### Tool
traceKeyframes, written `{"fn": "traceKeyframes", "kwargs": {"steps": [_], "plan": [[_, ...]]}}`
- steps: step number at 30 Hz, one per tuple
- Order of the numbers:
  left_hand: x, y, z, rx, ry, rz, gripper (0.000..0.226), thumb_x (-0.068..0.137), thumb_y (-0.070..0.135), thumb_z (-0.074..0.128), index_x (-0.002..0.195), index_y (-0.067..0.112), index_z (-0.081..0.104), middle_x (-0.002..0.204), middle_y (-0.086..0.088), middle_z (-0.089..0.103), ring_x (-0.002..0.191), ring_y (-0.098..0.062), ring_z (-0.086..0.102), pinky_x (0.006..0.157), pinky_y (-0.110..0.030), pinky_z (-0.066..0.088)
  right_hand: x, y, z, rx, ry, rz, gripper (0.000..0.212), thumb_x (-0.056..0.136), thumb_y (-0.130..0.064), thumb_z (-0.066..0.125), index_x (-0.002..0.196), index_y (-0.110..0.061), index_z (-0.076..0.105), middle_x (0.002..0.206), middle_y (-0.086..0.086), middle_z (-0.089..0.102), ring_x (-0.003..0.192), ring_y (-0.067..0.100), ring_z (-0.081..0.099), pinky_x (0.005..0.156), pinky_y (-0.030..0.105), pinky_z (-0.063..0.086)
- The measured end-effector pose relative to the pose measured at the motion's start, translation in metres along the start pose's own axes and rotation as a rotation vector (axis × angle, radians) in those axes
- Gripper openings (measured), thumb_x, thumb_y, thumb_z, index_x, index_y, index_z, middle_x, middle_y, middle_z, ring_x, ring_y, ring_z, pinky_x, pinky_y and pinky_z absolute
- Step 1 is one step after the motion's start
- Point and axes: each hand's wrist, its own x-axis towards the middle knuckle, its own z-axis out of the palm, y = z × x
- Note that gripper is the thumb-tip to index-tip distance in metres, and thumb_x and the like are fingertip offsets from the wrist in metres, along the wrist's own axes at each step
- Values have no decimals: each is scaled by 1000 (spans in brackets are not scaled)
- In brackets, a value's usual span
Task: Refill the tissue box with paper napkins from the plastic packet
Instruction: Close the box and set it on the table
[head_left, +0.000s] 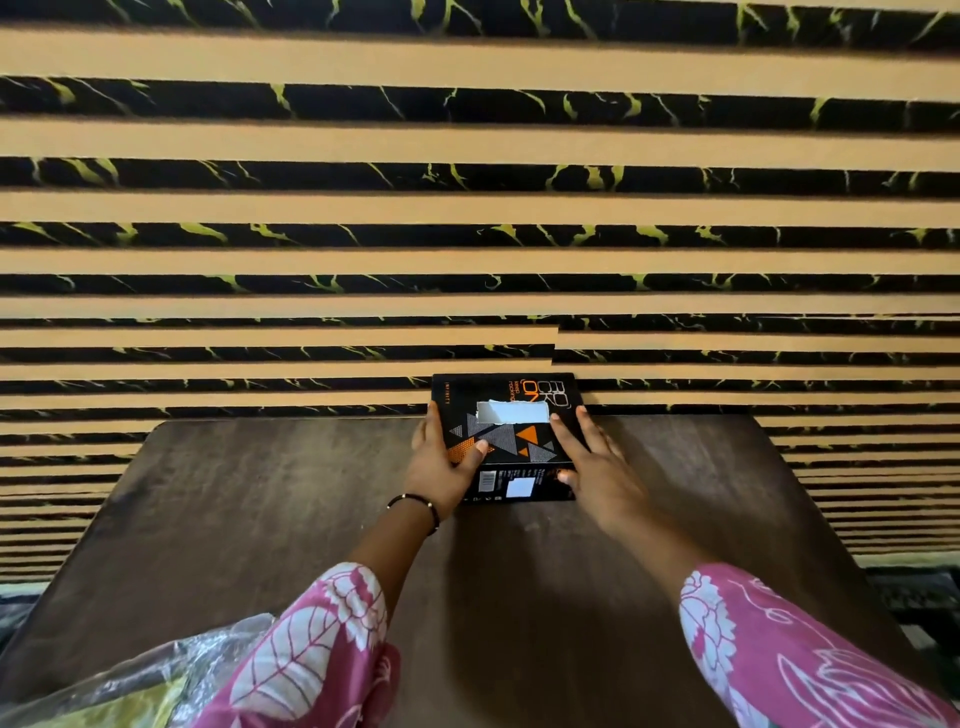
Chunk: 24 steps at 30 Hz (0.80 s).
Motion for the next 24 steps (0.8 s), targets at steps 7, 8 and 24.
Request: {"fn": "traceKeyframes", "kwargs": {"steps": [7,8,24], "plan": [[-26,8,-2,179,25,-111,90,87,55,46,147,11,-5,157,-15,8,136,-39,31,109,-49,32,-60,12,5,63,143,38,76,92,-8,47,147,-40,6,159,-6,-8,147,21,6,118,41,19],[-38,10,-2,203,53,-101,88,88,54,44,147,8,-3,157,-16,8,138,-40,27,111,-49,28,-74,16,8,83,163,42,72,92,-8,48,147,-37,13,160,-4,2,146,20,13,118,39,20],[-337,-28,-35,-17,332,-129,65,80,3,58,139,14,33,141,-11,38,125,-31,45,104,-40,38,-290,-35,88,572,-260,-238,42,87,5,44,82,-34,59,80,-20,61,80,-17,57,73,-1,39]]}}
